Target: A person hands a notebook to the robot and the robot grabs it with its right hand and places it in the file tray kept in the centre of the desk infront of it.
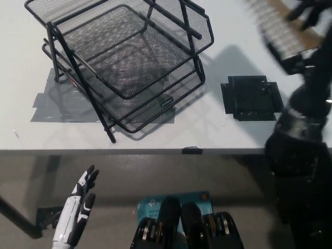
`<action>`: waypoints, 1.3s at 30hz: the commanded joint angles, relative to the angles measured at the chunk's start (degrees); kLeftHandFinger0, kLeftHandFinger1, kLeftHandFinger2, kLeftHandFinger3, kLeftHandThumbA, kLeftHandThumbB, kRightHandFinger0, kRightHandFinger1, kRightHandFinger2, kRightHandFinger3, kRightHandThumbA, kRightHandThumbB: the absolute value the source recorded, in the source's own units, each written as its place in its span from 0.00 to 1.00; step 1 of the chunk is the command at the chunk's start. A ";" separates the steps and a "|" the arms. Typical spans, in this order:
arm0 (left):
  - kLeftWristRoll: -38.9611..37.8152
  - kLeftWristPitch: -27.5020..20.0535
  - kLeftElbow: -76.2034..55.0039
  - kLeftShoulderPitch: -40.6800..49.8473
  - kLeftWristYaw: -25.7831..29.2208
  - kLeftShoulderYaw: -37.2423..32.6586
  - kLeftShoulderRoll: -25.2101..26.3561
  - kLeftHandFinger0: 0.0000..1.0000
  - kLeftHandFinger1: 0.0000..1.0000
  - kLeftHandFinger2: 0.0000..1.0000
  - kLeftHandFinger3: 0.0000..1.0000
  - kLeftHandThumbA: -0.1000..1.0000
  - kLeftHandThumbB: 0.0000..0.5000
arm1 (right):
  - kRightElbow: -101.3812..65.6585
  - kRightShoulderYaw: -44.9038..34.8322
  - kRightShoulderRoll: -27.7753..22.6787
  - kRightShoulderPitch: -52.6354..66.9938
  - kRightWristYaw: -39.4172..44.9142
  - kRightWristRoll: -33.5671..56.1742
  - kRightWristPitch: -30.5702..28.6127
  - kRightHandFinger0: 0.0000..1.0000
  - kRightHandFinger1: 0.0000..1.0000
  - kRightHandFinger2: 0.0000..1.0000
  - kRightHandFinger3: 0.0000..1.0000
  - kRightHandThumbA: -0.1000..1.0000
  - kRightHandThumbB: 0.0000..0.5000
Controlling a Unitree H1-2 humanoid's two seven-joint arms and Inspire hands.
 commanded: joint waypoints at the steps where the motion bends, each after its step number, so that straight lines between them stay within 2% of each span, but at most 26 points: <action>1: -0.91 -0.68 -1.47 1.21 0.27 -0.04 0.77 1.00 1.00 1.00 1.00 1.00 0.84 | 2.20 5.87 -3.00 -3.12 -1.88 -10.56 -5.47 0.00 0.00 0.00 0.06 0.73 0.00; 3: -0.81 -0.86 -1.34 1.50 0.55 0.05 0.61 1.00 1.00 1.00 1.00 1.00 0.84 | 3.16 7.55 -3.82 -3.79 -1.90 -12.23 -5.16 0.00 0.00 0.01 0.07 0.76 0.00; 6: -0.79 -0.81 -1.21 1.41 0.77 0.14 0.47 1.00 1.00 1.00 1.00 1.00 0.85 | 5.19 9.88 -5.17 -5.60 -3.03 -14.14 -5.29 0.00 0.00 0.07 0.06 0.87 0.00; 7: -0.83 -0.63 -1.21 1.42 0.76 0.13 0.40 1.00 1.00 1.00 1.00 1.00 0.87 | 5.55 10.36 -5.44 -6.17 -3.37 -14.84 -5.24 0.00 0.00 0.08 0.09 0.88 0.00; 8: -0.88 -0.30 -1.35 1.47 0.72 0.12 0.31 1.00 1.00 1.00 1.00 1.00 0.87 | 6.10 10.91 -5.73 -6.89 -4.00 -15.87 -5.09 0.00 0.00 0.09 0.08 0.89 0.00; 12: -1.08 -0.91 -0.66 1.32 0.62 -0.02 0.38 1.00 1.00 1.00 1.00 1.00 0.83 | 8.83 12.78 -7.24 -9.16 -4.96 -18.19 -5.22 0.00 0.00 0.07 0.00 0.87 0.00; 19: -1.30 -1.08 -0.42 1.05 0.36 -0.11 0.65 1.00 1.00 1.00 1.00 1.00 0.84 | 13.24 15.96 -10.65 -11.05 -5.88 -22.86 -4.53 0.00 0.00 0.00 0.00 0.85 0.00; 29: -1.61 -0.16 -0.98 0.84 -0.24 -0.51 0.83 1.00 1.00 1.00 1.00 1.00 0.86 | 16.88 18.71 -12.61 -12.71 -7.67 -25.37 -4.61 0.00 0.00 0.00 0.03 0.78 0.00; 34: -1.58 -0.56 -1.05 0.84 -0.51 -0.79 1.01 1.00 1.00 1.00 1.00 1.00 0.82 | 17.89 19.15 -12.84 -13.86 -6.92 -25.31 -4.63 0.00 0.00 0.00 0.05 0.80 0.00; 39: -1.59 0.08 -1.50 0.68 -0.60 -0.88 0.98 1.00 1.00 1.00 1.00 1.00 0.86 | 20.10 18.21 -12.27 -15.43 -9.06 -24.53 -4.06 0.00 0.00 0.00 0.05 0.84 0.00</action>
